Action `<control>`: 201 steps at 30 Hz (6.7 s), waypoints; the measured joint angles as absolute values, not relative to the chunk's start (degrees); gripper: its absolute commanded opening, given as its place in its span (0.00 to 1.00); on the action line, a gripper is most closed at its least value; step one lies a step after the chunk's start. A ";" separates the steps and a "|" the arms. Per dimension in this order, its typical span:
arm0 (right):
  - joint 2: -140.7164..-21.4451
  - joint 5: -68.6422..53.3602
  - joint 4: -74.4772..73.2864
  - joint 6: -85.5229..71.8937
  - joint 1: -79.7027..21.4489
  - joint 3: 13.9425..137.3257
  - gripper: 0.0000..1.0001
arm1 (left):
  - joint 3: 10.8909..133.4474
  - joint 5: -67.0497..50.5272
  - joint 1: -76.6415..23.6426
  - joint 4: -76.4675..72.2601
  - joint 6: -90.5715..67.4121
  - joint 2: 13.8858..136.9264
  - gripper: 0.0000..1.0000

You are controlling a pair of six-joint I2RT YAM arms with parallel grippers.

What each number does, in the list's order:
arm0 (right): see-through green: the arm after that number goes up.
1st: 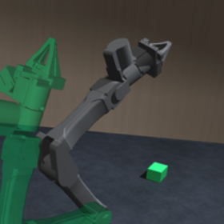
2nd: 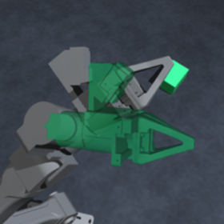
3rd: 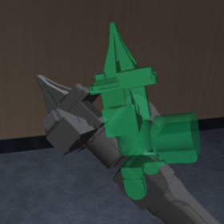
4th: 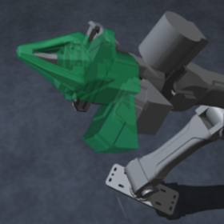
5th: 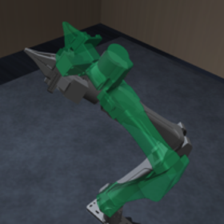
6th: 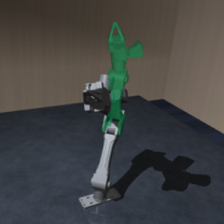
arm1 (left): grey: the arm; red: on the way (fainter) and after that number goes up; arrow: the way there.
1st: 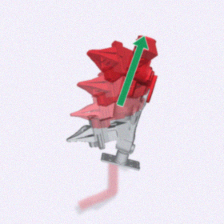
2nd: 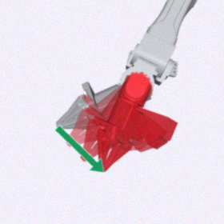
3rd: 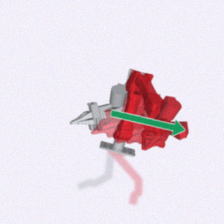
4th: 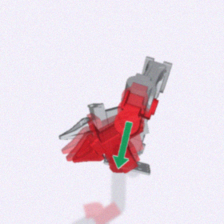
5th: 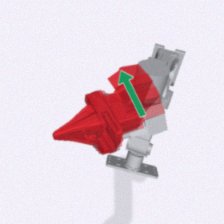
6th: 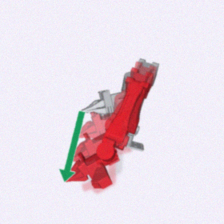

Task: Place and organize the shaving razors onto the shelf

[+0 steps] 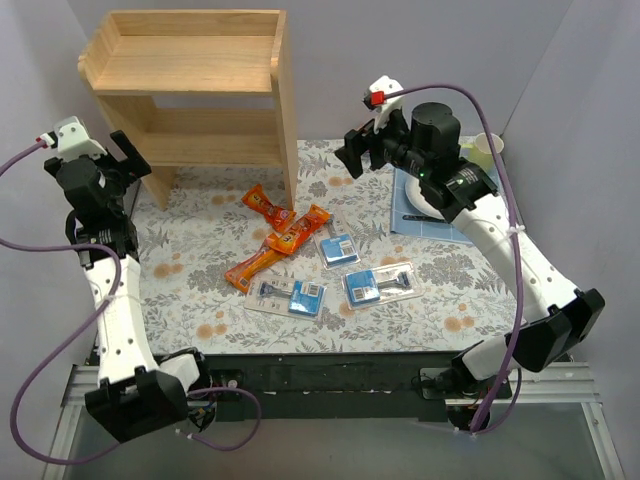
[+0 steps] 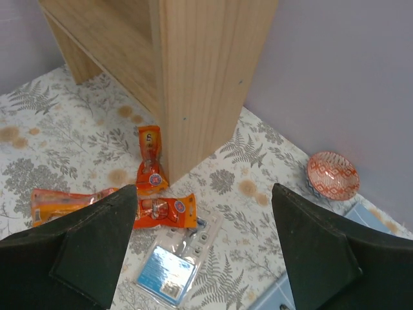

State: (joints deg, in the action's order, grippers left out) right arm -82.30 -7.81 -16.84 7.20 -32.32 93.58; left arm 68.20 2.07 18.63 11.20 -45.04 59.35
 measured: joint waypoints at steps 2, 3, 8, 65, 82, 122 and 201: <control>-83.29 -7.62 -14.26 6.96 -33.82 93.19 0.92 | 68.20 2.00 19.70 8.03 -45.25 63.00 0.96; -83.81 -7.31 -12.95 6.81 -34.81 93.19 0.92 | 68.20 1.67 20.18 6.07 -45.45 65.25 0.94; -87.42 -4.99 -8.32 6.44 -39.20 94.28 0.94 | 68.20 -2.66 21.96 -0.73 -45.65 73.41 0.89; -111.66 41.08 17.43 7.53 -44.91 99.33 0.01 | 68.10 -11.25 11.60 -27.51 -33.58 92.88 0.03; -102.54 37.56 23.62 10.57 -36.53 85.54 0.01 | 67.96 -7.49 0.97 -26.98 -34.87 92.55 0.06; -77.36 -19.79 -39.20 59.13 -27.38 48.40 0.62 | 36.99 -26.37 -1.69 19.07 -48.29 53.69 0.98; -79.99 -1.30 -25.76 -40.29 -35.35 74.98 0.01 | 57.04 -49.50 -30.92 -1.93 -71.31 82.13 0.18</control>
